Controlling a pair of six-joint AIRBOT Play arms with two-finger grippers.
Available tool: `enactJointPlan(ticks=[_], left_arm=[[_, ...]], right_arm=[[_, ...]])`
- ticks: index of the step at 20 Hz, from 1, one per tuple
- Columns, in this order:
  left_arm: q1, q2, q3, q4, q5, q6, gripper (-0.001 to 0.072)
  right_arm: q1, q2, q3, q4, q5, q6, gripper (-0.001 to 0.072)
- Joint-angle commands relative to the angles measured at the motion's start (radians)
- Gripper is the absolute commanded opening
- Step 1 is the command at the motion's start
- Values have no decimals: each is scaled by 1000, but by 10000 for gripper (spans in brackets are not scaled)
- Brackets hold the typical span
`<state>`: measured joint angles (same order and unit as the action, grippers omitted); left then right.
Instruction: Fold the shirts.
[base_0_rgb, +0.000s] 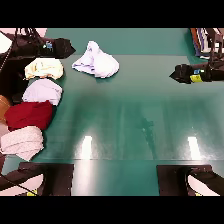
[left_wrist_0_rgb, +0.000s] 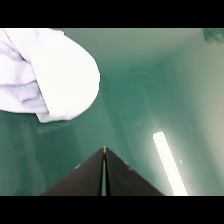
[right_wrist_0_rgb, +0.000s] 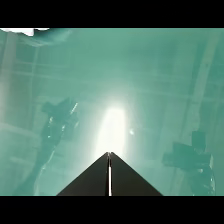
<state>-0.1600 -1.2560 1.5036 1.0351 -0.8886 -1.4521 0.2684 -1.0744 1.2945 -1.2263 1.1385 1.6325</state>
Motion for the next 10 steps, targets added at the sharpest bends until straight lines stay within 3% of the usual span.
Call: enactJointPlan(ticks=[1, 2, 7, 10], left_arm=[[0, -31, 0, -2, 82, 58, 402], [0, -63, 0, -3, 95, 53, 594], [0, -383, 16, -97, 200, 47, 599], [0, -594, 139, -284, 185, 147, 617]], right_arm=[[0, 0, 0, 3, -4, 0, 14], [0, 0, 0, 3, -6, 0, 14], [0, 0, 0, 3, -2, 0, 15], [0, -1, 0, 3, -6, 0, 14]])
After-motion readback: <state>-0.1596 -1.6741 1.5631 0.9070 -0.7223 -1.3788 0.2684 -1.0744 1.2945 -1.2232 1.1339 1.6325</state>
